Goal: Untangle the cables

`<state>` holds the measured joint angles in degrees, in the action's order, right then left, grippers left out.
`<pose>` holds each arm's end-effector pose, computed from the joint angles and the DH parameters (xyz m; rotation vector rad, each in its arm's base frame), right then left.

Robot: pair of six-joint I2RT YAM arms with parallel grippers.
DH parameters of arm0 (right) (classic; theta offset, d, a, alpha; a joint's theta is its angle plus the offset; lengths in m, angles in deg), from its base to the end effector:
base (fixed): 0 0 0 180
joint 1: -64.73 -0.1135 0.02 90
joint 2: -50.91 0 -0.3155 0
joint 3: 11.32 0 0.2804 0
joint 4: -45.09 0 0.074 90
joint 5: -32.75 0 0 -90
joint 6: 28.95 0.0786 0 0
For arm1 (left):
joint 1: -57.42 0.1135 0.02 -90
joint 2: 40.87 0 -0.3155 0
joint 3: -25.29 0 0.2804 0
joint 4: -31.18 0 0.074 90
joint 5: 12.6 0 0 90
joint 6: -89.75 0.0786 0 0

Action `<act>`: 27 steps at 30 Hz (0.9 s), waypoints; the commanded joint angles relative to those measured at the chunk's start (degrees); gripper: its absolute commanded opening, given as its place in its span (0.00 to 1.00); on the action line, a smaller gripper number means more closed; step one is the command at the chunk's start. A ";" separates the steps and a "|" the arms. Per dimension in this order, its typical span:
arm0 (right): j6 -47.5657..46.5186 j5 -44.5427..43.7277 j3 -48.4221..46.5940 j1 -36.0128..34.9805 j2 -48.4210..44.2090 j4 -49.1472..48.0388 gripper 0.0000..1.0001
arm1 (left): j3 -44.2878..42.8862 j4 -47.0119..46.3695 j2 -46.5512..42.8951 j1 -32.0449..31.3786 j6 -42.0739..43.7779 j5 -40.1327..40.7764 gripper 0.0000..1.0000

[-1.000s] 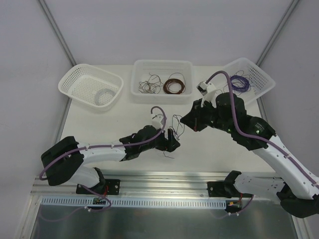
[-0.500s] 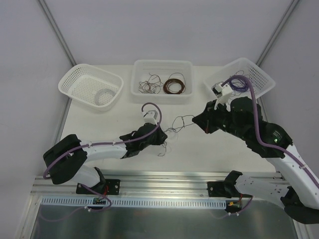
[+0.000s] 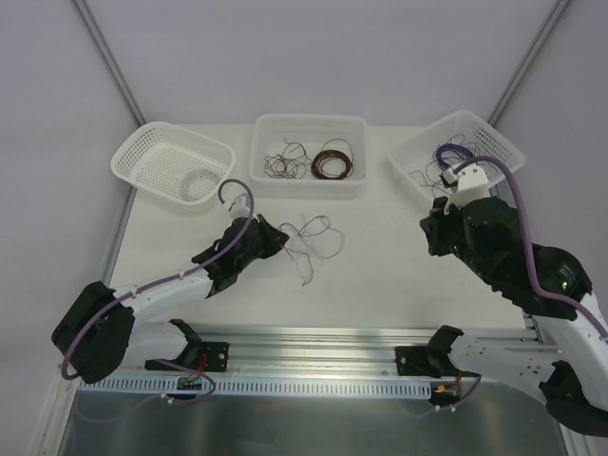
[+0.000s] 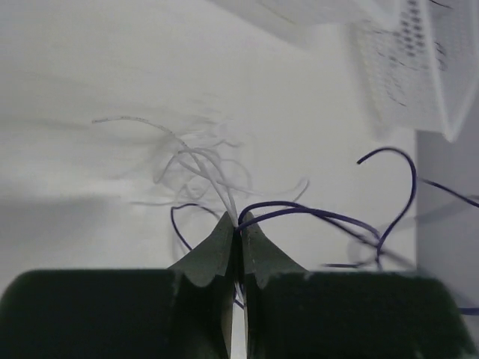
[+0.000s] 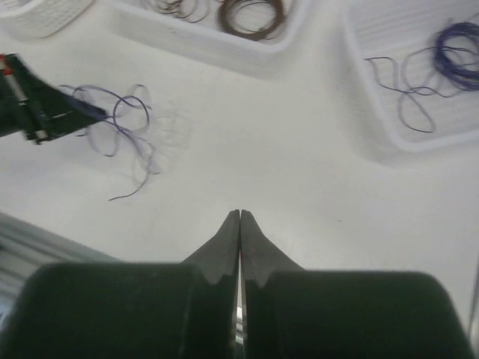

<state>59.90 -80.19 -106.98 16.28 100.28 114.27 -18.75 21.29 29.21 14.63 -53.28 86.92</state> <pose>0.1179 0.0868 0.4987 -0.5716 1.8541 0.1542 0.2363 -0.2010 0.2449 -0.2985 1.9505 -0.9883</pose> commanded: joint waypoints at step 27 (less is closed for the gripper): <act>8.71 41.22 39.53 6.61 20.84 -56.44 0.43 | 4.43 21.89 -17.52 6.75 9.18 -9.26 0.00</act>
<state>67.12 -44.89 -68.75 23.06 117.57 72.15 -15.05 43.52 13.56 20.77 -43.07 79.29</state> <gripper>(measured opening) 0.433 0.021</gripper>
